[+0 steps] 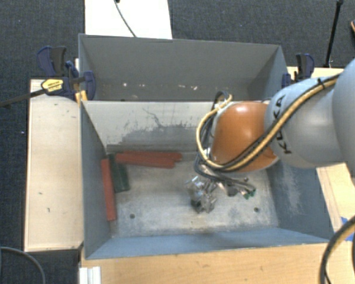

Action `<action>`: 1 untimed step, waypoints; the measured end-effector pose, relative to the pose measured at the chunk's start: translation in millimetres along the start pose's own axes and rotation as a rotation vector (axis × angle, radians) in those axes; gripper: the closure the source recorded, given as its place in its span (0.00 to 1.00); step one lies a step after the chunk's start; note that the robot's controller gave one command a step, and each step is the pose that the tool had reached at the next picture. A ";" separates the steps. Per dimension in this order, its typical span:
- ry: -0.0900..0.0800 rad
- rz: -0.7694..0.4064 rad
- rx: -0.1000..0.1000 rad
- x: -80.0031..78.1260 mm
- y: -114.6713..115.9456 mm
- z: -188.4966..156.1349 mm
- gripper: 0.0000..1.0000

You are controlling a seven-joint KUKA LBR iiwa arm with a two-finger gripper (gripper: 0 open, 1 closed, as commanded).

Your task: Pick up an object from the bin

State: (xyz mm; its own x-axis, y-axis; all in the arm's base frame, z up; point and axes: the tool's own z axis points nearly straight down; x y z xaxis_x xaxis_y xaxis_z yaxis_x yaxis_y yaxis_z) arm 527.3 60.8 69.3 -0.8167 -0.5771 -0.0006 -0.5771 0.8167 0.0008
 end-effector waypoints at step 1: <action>-0.006 0.004 0.003 -1.5 -0.7 -45.5 1.00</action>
Offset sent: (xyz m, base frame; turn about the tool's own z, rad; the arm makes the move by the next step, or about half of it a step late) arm 0.0000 -0.0002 0.0426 0.0000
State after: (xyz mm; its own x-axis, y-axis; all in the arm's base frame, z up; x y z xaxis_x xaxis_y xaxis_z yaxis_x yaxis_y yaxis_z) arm 528.9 61.0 114.8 -0.8190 -0.5737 -0.0066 -0.5737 0.8190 -0.0026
